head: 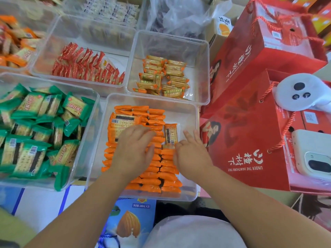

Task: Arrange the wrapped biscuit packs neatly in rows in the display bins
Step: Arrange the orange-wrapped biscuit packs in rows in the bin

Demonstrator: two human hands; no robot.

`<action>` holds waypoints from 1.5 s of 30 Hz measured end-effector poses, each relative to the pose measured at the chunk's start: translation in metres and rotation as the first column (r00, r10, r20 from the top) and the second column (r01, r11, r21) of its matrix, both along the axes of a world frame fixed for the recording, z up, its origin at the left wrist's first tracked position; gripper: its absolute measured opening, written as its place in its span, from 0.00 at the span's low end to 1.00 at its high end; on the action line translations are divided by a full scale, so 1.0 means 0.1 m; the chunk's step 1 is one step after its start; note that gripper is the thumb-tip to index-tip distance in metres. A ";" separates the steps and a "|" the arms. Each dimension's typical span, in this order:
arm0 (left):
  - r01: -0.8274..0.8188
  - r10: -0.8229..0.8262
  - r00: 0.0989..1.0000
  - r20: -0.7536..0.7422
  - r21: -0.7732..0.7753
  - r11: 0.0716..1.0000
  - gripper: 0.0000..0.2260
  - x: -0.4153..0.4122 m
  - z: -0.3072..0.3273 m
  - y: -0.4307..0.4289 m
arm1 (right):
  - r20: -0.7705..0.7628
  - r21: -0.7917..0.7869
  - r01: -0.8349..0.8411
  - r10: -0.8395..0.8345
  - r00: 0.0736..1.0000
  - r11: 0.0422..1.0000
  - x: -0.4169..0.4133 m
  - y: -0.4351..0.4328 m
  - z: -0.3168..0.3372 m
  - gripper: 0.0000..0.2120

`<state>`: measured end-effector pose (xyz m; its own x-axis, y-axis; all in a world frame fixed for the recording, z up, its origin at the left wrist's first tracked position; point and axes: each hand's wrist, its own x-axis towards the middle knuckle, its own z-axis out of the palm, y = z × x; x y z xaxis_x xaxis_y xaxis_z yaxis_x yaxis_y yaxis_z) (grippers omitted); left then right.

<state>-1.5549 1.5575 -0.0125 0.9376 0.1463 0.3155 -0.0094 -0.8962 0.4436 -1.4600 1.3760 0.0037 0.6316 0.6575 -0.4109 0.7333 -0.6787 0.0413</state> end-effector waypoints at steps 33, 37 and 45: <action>-0.005 0.073 0.919 -0.388 0.172 0.985 0.43 0.16 -0.20 0.85 | -0.022 0.036 0.216 -0.216 0.976 0.976 0.59 0.67 -0.57 0.14; -0.017 0.065 0.935 -0.350 0.138 0.990 0.35 0.15 -0.18 0.83 | -0.092 0.101 0.272 -0.263 0.960 0.957 0.53 0.61 -0.51 0.15; -0.045 0.082 0.927 -0.365 0.109 0.993 0.29 0.14 -0.14 0.80 | -0.360 0.187 0.489 -0.404 0.841 0.852 0.32 0.44 -0.35 0.14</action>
<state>-1.5409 1.6374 -0.0267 0.9801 0.1957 -0.0343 0.1964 -0.9283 0.3156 -1.4280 1.4200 -0.0314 0.7579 0.4416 -0.4801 0.2941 -0.8883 -0.3528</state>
